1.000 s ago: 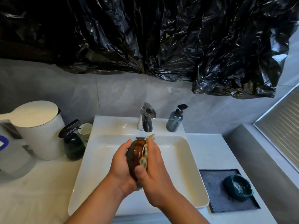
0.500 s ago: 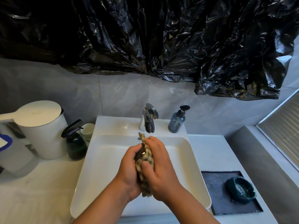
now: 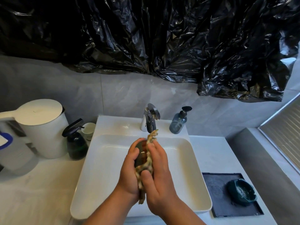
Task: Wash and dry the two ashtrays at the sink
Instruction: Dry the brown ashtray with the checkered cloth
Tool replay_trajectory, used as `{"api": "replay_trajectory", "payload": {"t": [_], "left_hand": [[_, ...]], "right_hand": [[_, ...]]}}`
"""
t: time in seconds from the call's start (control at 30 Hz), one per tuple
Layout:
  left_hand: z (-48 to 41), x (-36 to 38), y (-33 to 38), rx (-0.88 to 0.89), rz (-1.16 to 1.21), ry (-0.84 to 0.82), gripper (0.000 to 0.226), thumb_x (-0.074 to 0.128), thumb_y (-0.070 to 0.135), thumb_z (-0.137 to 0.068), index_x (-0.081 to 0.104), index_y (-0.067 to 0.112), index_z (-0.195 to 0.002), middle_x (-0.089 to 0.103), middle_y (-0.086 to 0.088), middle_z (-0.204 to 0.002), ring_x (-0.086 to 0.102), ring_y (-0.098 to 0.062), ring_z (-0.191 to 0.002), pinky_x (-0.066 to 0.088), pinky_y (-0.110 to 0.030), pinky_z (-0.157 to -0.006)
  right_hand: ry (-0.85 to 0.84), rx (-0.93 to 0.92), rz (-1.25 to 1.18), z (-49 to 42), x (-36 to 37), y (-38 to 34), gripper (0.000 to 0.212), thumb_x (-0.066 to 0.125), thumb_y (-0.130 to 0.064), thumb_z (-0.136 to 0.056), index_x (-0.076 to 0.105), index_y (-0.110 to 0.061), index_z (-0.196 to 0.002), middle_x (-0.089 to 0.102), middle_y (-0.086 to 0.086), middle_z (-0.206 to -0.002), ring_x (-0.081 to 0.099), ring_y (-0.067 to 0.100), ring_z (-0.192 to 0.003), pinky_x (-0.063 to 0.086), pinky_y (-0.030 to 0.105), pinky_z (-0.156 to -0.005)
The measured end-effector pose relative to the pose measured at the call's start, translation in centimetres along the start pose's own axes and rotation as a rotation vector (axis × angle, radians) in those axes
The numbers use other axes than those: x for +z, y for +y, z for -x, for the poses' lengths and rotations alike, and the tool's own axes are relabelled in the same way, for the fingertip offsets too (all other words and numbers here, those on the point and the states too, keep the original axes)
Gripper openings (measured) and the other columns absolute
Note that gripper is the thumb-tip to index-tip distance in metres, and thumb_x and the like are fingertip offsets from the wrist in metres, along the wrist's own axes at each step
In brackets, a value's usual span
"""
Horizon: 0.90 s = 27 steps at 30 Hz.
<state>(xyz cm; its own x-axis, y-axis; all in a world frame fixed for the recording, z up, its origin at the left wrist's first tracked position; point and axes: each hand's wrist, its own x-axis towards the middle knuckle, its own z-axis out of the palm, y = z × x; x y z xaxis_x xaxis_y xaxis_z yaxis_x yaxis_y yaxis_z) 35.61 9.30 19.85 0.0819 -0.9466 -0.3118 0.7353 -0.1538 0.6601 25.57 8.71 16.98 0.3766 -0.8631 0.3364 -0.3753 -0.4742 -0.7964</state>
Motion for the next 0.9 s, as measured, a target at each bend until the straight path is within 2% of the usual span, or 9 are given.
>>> {"api": "replay_trajectory", "payload": {"t": [0.13, 0.27, 0.33, 0.4, 0.5, 0.63, 0.77, 0.83, 0.9], "left_hand": [[-0.1, 0.0, 0.5, -0.162, 0.072, 0.003, 0.053, 0.04, 0.041, -0.096, 0.074, 0.003, -0.112, 0.073, -0.018, -0.106, 0.074, -0.027, -0.093, 0.054, -0.038, -0.083], [0.2, 0.1, 0.2, -0.169, 0.023, 0.014, 0.052, 0.037, 0.038, -0.098, 0.073, 0.002, -0.108, 0.071, -0.021, -0.104, 0.072, -0.029, -0.097, 0.052, -0.041, -0.088], [0.1, 0.1, 0.1, -0.137, -0.004, 0.038, 0.054, 0.034, 0.037, -0.1, 0.072, -0.001, -0.11, 0.072, -0.022, -0.103, 0.071, -0.031, -0.098, 0.052, -0.043, -0.089], [0.1, 0.1, 0.2, -0.115, 0.015, 0.067, 0.055, 0.034, 0.038, -0.099, 0.072, -0.001, -0.108, 0.072, -0.023, -0.102, 0.071, -0.032, -0.097, 0.051, -0.043, -0.09], [-0.2, -0.1, 0.4, -0.108, 0.05, 0.101, 0.06, 0.036, 0.044, -0.096, 0.078, 0.002, -0.098, 0.073, -0.022, -0.105, 0.073, -0.032, -0.094, 0.053, -0.041, -0.085], [-0.1, -0.2, 0.3, -0.12, 0.073, 0.15, 0.063, 0.036, 0.047, -0.096, 0.079, 0.002, -0.094, 0.075, -0.022, -0.103, 0.075, -0.031, -0.087, 0.053, -0.04, -0.08], [-0.2, -0.4, 0.4, -0.124, 0.1, 0.213, 0.061, 0.039, 0.047, -0.094, 0.077, 0.0, -0.097, 0.075, -0.023, -0.102, 0.075, -0.033, -0.087, 0.055, -0.04, -0.079], [-0.1, -0.5, 0.6, -0.109, 0.084, 0.226, 0.06, 0.041, 0.047, -0.093, 0.074, -0.003, -0.1, 0.075, -0.023, -0.099, 0.074, -0.034, -0.087, 0.055, -0.04, -0.083], [-0.1, -0.6, 0.7, -0.09, 0.048, 0.227, 0.059, 0.04, 0.046, -0.094, 0.076, -0.001, -0.088, 0.075, -0.021, -0.089, 0.075, -0.03, -0.075, 0.055, -0.038, -0.077]], "right_hand": [[-0.087, -0.148, 0.193, -1.0, -1.1, 0.9, 0.061, 0.047, -0.032, -0.088, 0.033, -0.039, -0.147, 0.028, -0.003, -0.16, 0.024, 0.01, -0.149, 0.024, 0.023, -0.12], [-0.021, 0.008, 0.004, -2.3, -1.3, 0.4, 0.047, 0.038, -0.035, -0.091, 0.048, -0.033, -0.137, 0.051, -0.012, -0.136, 0.049, 0.013, -0.128, 0.043, 0.032, -0.106], [0.022, 0.071, -0.044, -2.3, -0.8, 0.1, 0.048, 0.033, -0.04, -0.095, 0.047, -0.032, -0.14, 0.053, -0.016, -0.134, 0.051, 0.011, -0.127, 0.044, 0.03, -0.104], [0.011, 0.127, -0.03, -1.9, -0.2, 0.2, 0.056, 0.028, -0.048, -0.097, 0.04, -0.029, -0.149, 0.048, -0.015, -0.144, 0.045, 0.009, -0.136, 0.04, 0.033, -0.111], [-0.044, 0.193, 0.065, -1.2, 0.4, 0.5, 0.073, 0.016, -0.066, -0.096, 0.023, -0.029, -0.158, 0.029, -0.011, -0.163, 0.021, 0.005, -0.151, 0.025, 0.039, -0.123], [-0.123, 0.247, 0.144, -0.4, 0.6, 0.3, 0.091, -0.004, -0.084, -0.082, 0.009, -0.036, -0.158, 0.006, -0.019, -0.167, -0.006, -0.012, -0.149, 0.007, 0.025, -0.126], [-0.19, 0.296, 0.16, 0.5, 0.4, -1.0, 0.053, 0.018, -0.058, -0.095, 0.003, -0.052, -0.146, 0.002, -0.025, -0.164, -0.008, -0.018, -0.145, 0.0, 0.008, -0.119], [-0.212, 0.294, 0.186, 1.2, 0.3, -1.4, 0.055, 0.027, -0.047, -0.094, 0.0, -0.057, -0.142, -0.002, -0.029, -0.162, -0.01, -0.019, -0.144, -0.003, 0.004, -0.115], [-0.237, 0.28, 0.214, 1.7, 0.3, -1.7, 0.058, 0.03, -0.046, -0.093, -0.005, -0.061, -0.138, -0.007, -0.033, -0.158, -0.012, -0.017, -0.145, -0.005, 0.003, -0.113]]}}
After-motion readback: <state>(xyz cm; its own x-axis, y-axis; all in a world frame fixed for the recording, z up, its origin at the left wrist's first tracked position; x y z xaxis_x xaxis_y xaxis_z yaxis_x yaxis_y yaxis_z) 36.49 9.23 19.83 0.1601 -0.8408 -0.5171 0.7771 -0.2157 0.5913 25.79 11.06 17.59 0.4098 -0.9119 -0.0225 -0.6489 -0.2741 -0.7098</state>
